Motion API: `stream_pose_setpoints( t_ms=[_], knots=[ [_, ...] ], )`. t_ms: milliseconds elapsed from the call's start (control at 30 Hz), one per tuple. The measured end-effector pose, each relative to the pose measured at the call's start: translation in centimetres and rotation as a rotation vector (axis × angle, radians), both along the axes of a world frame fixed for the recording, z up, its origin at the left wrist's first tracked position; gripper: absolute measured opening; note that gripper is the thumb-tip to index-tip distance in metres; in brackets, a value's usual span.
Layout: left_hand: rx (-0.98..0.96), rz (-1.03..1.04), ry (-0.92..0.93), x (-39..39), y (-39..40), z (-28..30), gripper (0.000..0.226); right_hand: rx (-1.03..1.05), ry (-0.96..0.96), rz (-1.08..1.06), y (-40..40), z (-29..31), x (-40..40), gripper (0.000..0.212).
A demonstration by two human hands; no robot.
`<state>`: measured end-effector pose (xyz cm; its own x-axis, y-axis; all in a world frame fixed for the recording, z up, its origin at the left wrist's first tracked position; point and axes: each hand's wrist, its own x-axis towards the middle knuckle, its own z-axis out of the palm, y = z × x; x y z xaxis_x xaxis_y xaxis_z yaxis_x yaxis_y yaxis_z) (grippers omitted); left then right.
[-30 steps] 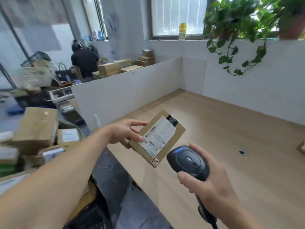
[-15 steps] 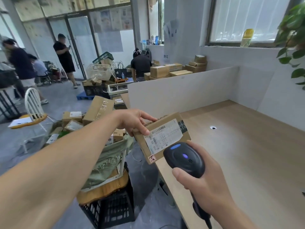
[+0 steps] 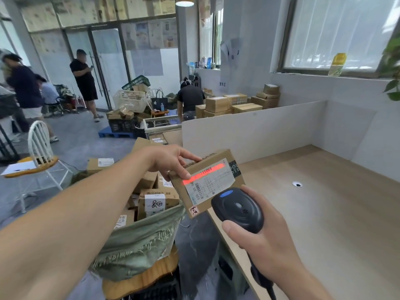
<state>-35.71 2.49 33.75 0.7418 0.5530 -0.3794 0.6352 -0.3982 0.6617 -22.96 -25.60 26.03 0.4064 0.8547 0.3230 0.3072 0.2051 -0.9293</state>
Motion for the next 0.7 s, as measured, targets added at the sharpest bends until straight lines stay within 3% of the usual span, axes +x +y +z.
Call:
stream_pose_setpoints(
  t_ms=[267,433,700],
  knots=[
    [0.015,-0.051,0.007,-4.1,7.8,1.2,0.069,-0.010,-0.037,-0.034,8.7,0.1,-4.7,0.069],
    [0.020,-0.035,0.017,-7.2,11.3,1.9,0.070,0.004,-0.042,-0.032,13.0,-0.1,-7.1,0.087],
    [0.036,0.057,0.030,-12.1,13.6,2.6,0.075,-0.034,-0.025,0.057,17.9,0.3,-9.7,0.082]
  ],
)
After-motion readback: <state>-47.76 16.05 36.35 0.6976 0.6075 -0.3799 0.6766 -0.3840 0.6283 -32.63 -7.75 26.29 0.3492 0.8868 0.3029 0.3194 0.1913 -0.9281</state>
